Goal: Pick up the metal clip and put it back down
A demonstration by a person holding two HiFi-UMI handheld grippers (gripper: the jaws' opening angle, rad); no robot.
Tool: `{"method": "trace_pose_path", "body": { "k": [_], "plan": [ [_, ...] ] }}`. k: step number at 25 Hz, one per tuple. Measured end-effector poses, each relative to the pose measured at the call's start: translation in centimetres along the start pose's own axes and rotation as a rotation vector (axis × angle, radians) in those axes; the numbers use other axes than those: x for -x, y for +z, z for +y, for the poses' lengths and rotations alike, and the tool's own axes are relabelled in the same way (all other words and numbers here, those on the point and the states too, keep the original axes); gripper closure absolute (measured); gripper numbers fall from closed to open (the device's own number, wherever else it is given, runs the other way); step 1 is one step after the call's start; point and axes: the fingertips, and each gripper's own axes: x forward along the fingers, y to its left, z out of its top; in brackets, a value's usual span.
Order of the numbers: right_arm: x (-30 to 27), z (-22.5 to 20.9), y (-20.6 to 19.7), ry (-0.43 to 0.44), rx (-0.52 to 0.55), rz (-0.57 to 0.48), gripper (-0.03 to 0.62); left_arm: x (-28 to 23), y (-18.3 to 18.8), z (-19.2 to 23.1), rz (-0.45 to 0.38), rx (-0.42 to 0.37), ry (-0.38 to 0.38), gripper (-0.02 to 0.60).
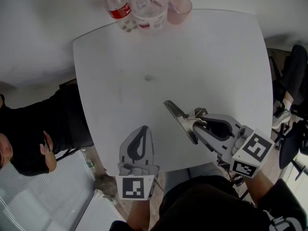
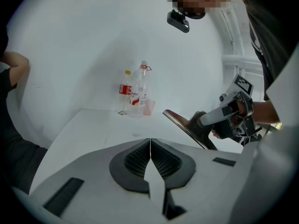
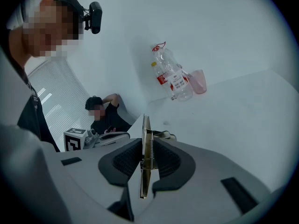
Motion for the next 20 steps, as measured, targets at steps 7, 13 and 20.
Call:
{"method": "trace_pose_path", "body": {
  "k": [7, 13, 20],
  "plan": [
    [-2.6, -1.5, -2.2, 0.016, -0.024, 0.048, 0.503, -1.2, -2.2, 2.1, 0.006, 0.024, 0.019, 0.558],
    [-4.4, -2.3, -3.8, 0.022, -0.039, 0.106, 0.503, -1.6, -3.3, 3.3, 0.028, 0.041, 0.040, 0.558],
    [-6.0, -3.6, -5.7, 0.014, -0.065, 0.181, 0.503, -2.7, -3.8, 3.9, 0.015, 0.036, 0.044, 0.558]
  ]
}}
